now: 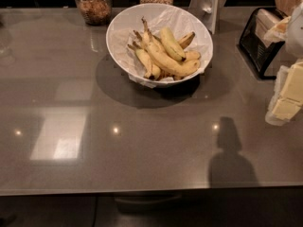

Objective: Pick banana from white bowl

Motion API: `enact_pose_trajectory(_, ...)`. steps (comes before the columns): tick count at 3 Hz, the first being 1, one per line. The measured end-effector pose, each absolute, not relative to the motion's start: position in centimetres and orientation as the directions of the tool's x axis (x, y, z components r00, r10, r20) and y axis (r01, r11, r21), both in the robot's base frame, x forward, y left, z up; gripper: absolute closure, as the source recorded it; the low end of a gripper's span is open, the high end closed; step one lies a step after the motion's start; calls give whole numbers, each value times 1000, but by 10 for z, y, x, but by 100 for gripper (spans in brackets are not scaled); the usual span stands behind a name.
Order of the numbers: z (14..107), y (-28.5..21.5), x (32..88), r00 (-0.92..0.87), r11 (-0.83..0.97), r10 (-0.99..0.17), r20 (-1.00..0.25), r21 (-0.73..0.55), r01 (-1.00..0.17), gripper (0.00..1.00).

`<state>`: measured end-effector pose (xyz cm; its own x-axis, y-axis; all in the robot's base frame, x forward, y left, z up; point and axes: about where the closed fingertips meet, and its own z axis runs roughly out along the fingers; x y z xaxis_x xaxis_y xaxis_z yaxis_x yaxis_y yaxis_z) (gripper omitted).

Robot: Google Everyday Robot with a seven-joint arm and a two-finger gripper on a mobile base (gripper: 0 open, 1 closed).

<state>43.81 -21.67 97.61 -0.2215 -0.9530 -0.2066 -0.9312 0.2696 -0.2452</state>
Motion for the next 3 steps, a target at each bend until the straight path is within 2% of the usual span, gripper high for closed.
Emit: enact_pose_trajectory(3,980,-235,437,-221,270,-953,-207,-245,-931,0)
